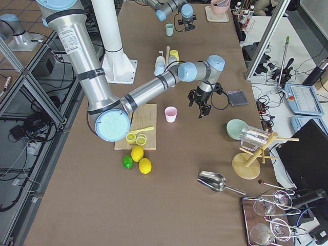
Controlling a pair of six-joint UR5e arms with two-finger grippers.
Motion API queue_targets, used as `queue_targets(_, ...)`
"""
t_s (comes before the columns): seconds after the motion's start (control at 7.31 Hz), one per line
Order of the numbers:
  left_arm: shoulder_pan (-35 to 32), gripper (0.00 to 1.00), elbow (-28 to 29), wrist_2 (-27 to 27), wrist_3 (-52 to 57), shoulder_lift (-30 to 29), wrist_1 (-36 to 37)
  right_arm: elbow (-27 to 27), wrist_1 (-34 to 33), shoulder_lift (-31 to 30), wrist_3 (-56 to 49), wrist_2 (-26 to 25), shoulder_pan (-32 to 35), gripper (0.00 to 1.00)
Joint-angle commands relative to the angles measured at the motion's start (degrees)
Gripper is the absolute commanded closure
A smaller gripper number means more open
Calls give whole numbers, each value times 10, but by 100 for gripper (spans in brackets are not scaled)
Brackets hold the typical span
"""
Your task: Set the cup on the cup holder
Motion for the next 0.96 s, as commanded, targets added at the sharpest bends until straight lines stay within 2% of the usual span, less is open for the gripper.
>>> queue_targets(0.0, 46, 1, 0, 18, 2, -1, 53, -35, -104, 72, 0, -37, -48, 0)
queue_targets(0.14, 64, 1, 1, 22, 5, 3, 69, -104, -134, 124, -3, -40, -56, 0)
queue_targets(0.27, 80, 1, 2, 22, 6, 6, 84, -217, -177, 213, -15, -60, -71, 0)
queue_targets(0.41, 88, 1, 3, 22, 6, 9, 89, -255, -195, 245, -16, -89, -100, 0)
queue_targets(0.82, 110, 1, 14, 21, 17, 41, 86, -271, -231, 243, -18, -119, -147, 0)
